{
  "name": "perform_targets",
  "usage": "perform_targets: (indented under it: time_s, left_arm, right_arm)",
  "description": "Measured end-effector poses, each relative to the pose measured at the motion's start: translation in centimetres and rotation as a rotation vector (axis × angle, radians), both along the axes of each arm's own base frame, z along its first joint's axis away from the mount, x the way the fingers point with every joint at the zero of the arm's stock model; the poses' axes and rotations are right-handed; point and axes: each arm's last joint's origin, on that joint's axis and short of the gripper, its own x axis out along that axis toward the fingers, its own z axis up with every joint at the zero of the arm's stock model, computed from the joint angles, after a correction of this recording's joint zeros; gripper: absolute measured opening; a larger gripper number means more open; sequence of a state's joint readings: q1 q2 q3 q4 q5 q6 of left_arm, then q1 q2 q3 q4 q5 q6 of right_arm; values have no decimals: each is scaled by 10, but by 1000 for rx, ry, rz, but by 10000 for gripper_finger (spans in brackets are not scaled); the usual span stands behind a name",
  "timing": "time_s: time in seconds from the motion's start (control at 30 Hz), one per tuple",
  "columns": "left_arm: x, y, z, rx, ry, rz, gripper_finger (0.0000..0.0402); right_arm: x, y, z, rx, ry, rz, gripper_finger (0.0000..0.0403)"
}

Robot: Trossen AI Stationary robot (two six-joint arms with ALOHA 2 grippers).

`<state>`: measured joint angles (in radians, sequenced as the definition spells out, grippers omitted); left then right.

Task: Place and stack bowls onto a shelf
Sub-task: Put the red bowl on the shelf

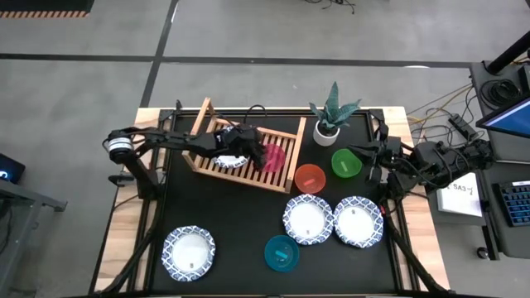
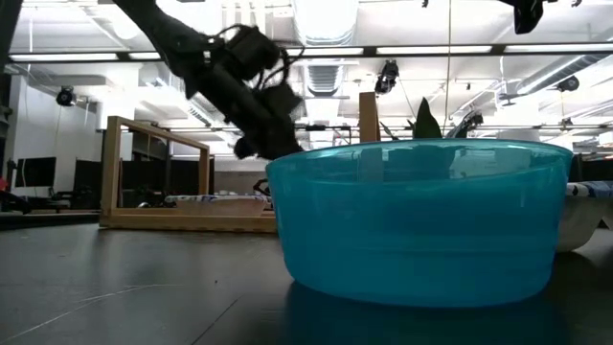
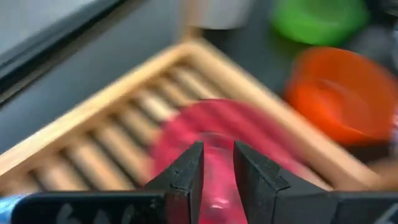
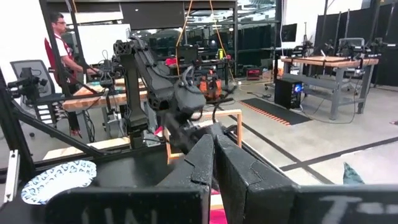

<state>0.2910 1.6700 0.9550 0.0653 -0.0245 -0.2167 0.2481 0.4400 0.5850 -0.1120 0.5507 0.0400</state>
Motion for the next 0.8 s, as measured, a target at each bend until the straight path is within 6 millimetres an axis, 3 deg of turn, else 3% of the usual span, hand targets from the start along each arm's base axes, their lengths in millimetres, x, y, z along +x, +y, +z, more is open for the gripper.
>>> perform_targets:
  time_s: [0.2,0.37,0.5,0.8]
  left_arm:
    - [-2,-40,9,-22,28,-384,49]
    - [6,-67,-7,72,120,-397,33]
    - [8,-67,-19,191,201,-268,20]
    - [9,-52,-29,205,239,-196,1]
  right_arm:
    - [0,0,-1,8,9,0,9]
    - [0,0,-1,7,10,0,9]
    - [1,0,-2,-2,16,-1,9]
    - [1,0,-2,-3,20,-1,9]
